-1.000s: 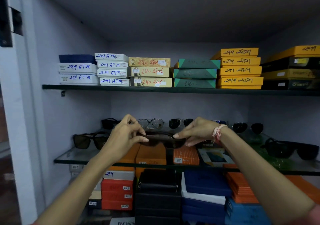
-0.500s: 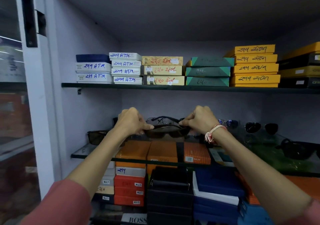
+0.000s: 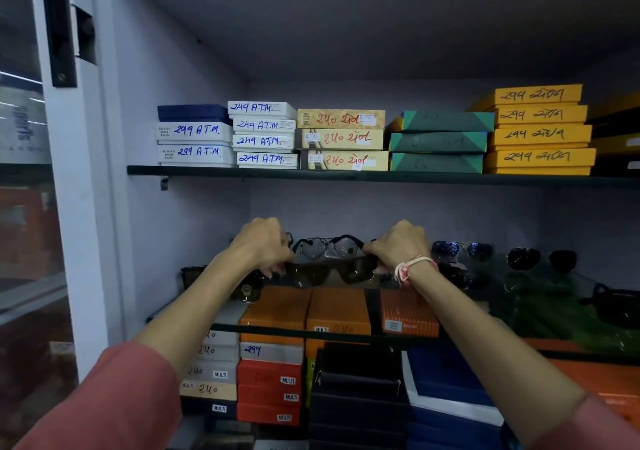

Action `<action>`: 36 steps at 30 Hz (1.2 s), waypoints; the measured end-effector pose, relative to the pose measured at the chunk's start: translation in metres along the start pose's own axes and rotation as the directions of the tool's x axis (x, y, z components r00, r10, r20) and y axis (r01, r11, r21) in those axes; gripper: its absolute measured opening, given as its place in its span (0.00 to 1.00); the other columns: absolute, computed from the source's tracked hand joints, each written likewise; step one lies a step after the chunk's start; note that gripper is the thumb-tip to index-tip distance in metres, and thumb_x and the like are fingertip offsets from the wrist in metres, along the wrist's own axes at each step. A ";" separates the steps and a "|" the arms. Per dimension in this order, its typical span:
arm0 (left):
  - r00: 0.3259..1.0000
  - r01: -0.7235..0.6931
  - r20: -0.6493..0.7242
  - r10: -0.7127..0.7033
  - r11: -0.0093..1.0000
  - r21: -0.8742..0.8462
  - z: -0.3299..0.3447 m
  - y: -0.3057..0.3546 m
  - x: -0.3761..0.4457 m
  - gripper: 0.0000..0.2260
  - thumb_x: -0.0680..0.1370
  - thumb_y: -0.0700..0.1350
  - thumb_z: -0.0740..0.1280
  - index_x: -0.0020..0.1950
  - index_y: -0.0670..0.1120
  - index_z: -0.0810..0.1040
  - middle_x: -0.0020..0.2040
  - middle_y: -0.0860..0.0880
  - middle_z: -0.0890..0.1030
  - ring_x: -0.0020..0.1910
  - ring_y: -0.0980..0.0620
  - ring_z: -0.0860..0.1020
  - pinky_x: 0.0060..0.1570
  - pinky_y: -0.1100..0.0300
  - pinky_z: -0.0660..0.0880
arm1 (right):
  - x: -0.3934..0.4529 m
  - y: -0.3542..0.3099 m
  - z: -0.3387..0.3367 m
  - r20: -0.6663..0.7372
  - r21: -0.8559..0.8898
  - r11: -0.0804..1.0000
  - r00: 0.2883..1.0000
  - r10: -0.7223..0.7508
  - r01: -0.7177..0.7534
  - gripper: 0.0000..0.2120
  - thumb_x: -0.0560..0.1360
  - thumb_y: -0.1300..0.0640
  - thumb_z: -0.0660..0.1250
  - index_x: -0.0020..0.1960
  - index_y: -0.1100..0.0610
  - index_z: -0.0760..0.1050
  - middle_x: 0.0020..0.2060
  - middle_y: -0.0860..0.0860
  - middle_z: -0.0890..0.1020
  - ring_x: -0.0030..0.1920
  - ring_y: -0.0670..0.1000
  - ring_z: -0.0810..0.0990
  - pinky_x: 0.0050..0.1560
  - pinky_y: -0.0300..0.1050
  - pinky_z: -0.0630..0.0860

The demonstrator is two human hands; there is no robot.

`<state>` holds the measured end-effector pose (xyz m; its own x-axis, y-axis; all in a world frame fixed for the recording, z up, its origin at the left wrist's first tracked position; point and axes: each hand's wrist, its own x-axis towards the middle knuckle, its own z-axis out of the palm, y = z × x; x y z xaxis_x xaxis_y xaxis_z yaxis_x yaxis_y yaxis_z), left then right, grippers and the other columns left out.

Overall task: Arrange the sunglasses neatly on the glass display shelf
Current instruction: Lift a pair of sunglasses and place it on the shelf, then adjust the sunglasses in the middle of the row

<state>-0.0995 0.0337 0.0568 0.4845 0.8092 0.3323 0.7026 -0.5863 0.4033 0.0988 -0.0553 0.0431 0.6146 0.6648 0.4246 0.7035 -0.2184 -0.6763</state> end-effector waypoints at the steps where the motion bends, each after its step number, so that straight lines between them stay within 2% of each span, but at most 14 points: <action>1: 1.000 0.012 0.021 -0.012 1.000 0.008 0.000 -0.001 0.002 0.08 0.75 0.42 0.70 0.37 0.42 0.80 0.35 0.44 0.84 0.32 0.49 0.84 0.36 0.58 0.83 | 0.001 -0.001 0.001 0.005 -0.010 1.000 1.000 0.003 -0.003 0.14 0.68 0.53 0.74 0.38 0.65 0.82 0.30 0.58 0.85 0.32 0.54 0.85 0.36 0.48 0.83; 4: 0.998 0.044 0.042 -0.048 0.995 0.089 0.002 -0.003 0.010 0.11 0.76 0.45 0.69 0.34 0.44 0.77 0.30 0.49 0.77 0.29 0.54 0.74 0.29 0.63 0.71 | 0.001 -0.002 0.007 0.006 -0.048 0.999 1.000 0.009 -0.008 0.14 0.67 0.53 0.73 0.39 0.65 0.81 0.32 0.58 0.85 0.35 0.56 0.85 0.39 0.50 0.83; 7: 0.995 0.092 0.031 -0.097 0.986 0.141 0.007 -0.007 0.017 0.14 0.76 0.46 0.68 0.31 0.46 0.73 0.29 0.50 0.72 0.28 0.55 0.69 0.27 0.63 0.64 | -0.003 -0.003 0.015 -0.021 -0.114 0.993 1.000 -0.002 0.000 0.13 0.67 0.52 0.72 0.33 0.63 0.78 0.29 0.56 0.82 0.34 0.55 0.83 0.29 0.43 0.77; 10: 0.990 0.116 0.059 -0.128 0.978 0.172 0.012 -0.011 0.021 0.14 0.75 0.46 0.68 0.31 0.45 0.73 0.30 0.50 0.73 0.30 0.53 0.71 0.28 0.62 0.65 | -0.007 -0.001 0.022 -0.052 -0.169 0.986 0.999 -0.007 -0.002 0.16 0.67 0.52 0.72 0.28 0.59 0.71 0.29 0.55 0.78 0.32 0.55 0.78 0.25 0.39 0.67; 12: 0.988 0.114 0.079 -0.131 0.976 0.188 0.015 -0.013 0.022 0.14 0.75 0.45 0.68 0.30 0.45 0.73 0.30 0.50 0.72 0.31 0.53 0.71 0.28 0.62 0.65 | -0.009 0.000 0.026 -0.045 -0.184 0.983 0.999 -0.002 -0.006 0.15 0.66 0.52 0.74 0.28 0.58 0.72 0.30 0.55 0.81 0.33 0.54 0.81 0.27 0.41 0.74; 15: 0.987 0.102 0.098 -0.125 0.971 0.215 0.019 -0.016 0.021 0.13 0.75 0.46 0.69 0.32 0.45 0.74 0.31 0.49 0.74 0.34 0.52 0.73 0.28 0.62 0.65 | -0.014 0.005 0.031 -0.026 -0.212 0.977 1.000 -0.004 -0.001 0.14 0.66 0.52 0.73 0.30 0.60 0.75 0.33 0.58 0.84 0.36 0.56 0.84 0.39 0.48 0.83; 19: 0.991 0.070 0.092 -0.096 0.964 0.257 0.019 -0.013 0.021 0.11 0.75 0.49 0.70 0.39 0.43 0.77 0.39 0.47 0.78 0.40 0.49 0.76 0.32 0.61 0.68 | -0.016 0.013 0.031 0.041 -0.224 0.975 0.999 0.019 -0.009 0.17 0.68 0.49 0.71 0.29 0.59 0.73 0.36 0.59 0.86 0.39 0.57 0.85 0.41 0.47 0.82; 23: 0.992 0.083 0.069 -0.108 0.951 0.297 0.017 -0.006 0.017 0.17 0.73 0.56 0.71 0.44 0.41 0.78 0.42 0.45 0.78 0.41 0.48 0.77 0.41 0.57 0.74 | -0.010 0.016 0.024 0.112 -0.199 0.980 0.993 0.028 -0.005 0.22 0.66 0.40 0.73 0.34 0.61 0.77 0.37 0.58 0.86 0.38 0.56 0.85 0.41 0.48 0.83; 26: 0.995 0.086 -0.074 -0.064 0.929 0.359 0.018 0.008 0.011 0.23 0.72 0.59 0.71 0.49 0.38 0.78 0.48 0.42 0.81 0.47 0.44 0.80 0.46 0.53 0.77 | -0.004 0.028 0.000 0.150 -0.156 0.987 0.986 0.072 -0.048 0.30 0.65 0.34 0.70 0.41 0.64 0.81 0.37 0.57 0.86 0.35 0.55 0.85 0.44 0.49 0.83; 28: 0.982 0.029 -0.189 0.030 0.953 0.303 0.021 0.025 0.011 0.21 0.73 0.57 0.70 0.49 0.38 0.80 0.50 0.41 0.82 0.50 0.41 0.81 0.47 0.51 0.77 | 0.003 0.041 -0.025 0.091 -0.128 0.988 0.991 0.099 -0.087 0.30 0.66 0.35 0.69 0.39 0.65 0.83 0.34 0.57 0.87 0.36 0.55 0.86 0.46 0.50 0.83; 30: 0.971 -0.049 -0.223 0.091 0.981 0.187 0.027 0.047 0.015 0.16 0.75 0.53 0.70 0.51 0.40 0.83 0.50 0.41 0.84 0.51 0.40 0.81 0.50 0.50 0.79 | 0.011 0.058 -0.052 -0.017 -0.130 0.983 0.991 0.131 -0.132 0.24 0.68 0.41 0.70 0.37 0.64 0.83 0.32 0.57 0.86 0.37 0.56 0.86 0.44 0.48 0.82; 33: 0.978 -0.132 -0.157 0.140 0.990 0.059 0.043 0.082 0.026 0.08 0.76 0.45 0.70 0.51 0.43 0.85 0.51 0.43 0.85 0.52 0.43 0.82 0.55 0.50 0.80 | 0.022 0.082 -0.084 -0.162 -0.227 0.953 0.973 0.167 -0.201 0.17 0.70 0.51 0.69 0.35 0.67 0.76 0.38 0.62 0.82 0.46 0.62 0.83 0.41 0.46 0.75; 35: 0.982 -0.165 -0.090 0.167 0.986 0.025 0.058 0.102 0.036 0.07 0.76 0.42 0.68 0.51 0.44 0.85 0.52 0.43 0.85 0.51 0.43 0.82 0.55 0.50 0.80 | 0.027 0.092 -0.089 -0.146 -0.258 0.944 0.974 0.171 -0.204 0.16 0.69 0.54 0.69 0.32 0.66 0.73 0.38 0.64 0.80 0.46 0.63 0.82 0.41 0.47 0.73; 36: 0.983 -0.179 -0.049 0.179 0.984 0.015 0.067 0.111 0.040 0.07 0.76 0.41 0.68 0.50 0.44 0.85 0.52 0.42 0.85 0.51 0.43 0.82 0.54 0.50 0.80 | 0.030 0.096 -0.087 -0.106 -0.267 0.944 0.980 0.170 -0.192 0.15 0.68 0.53 0.70 0.32 0.66 0.75 0.38 0.63 0.82 0.44 0.62 0.82 0.41 0.47 0.75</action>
<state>0.0333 0.0038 0.0578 0.5768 0.6880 0.4404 0.6125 -0.7210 0.3242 0.2161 -0.1184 0.0432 0.7594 0.5384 0.3653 0.6413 -0.5246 -0.5599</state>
